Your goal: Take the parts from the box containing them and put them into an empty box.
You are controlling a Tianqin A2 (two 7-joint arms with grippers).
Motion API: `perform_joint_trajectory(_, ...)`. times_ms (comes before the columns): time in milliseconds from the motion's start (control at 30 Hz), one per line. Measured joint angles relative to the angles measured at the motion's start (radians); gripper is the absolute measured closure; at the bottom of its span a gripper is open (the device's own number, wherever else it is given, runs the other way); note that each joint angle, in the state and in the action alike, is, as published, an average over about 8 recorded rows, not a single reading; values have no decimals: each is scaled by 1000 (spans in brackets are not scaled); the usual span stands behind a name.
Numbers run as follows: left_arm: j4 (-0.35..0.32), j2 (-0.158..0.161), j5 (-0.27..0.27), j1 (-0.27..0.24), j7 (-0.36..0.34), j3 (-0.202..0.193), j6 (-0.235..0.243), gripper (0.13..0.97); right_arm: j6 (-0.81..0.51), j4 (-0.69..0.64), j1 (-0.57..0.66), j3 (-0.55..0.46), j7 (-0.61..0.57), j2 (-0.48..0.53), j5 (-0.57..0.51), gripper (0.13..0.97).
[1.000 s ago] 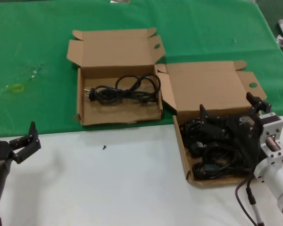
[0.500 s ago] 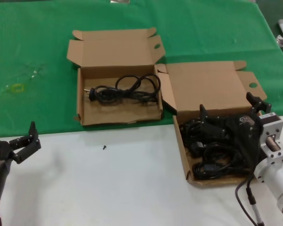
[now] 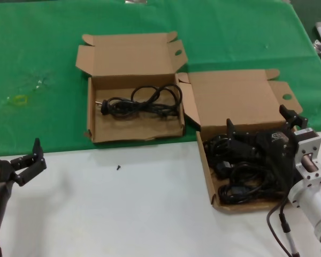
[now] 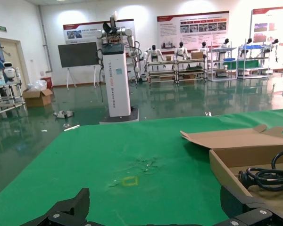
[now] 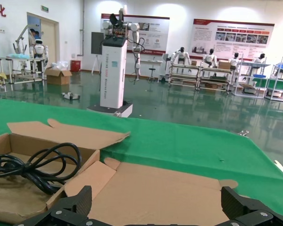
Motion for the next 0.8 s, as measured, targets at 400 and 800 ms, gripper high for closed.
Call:
perform_joint_trajectory(400, 0, 0, 0, 0, 0, 0, 0, 132, 0, 0, 0, 0, 0, 0, 0, 129)
perform_joint_trajectory(800, 0, 0, 0, 0, 0, 0, 0, 132, 0, 0, 0, 0, 0, 0, 0, 129)
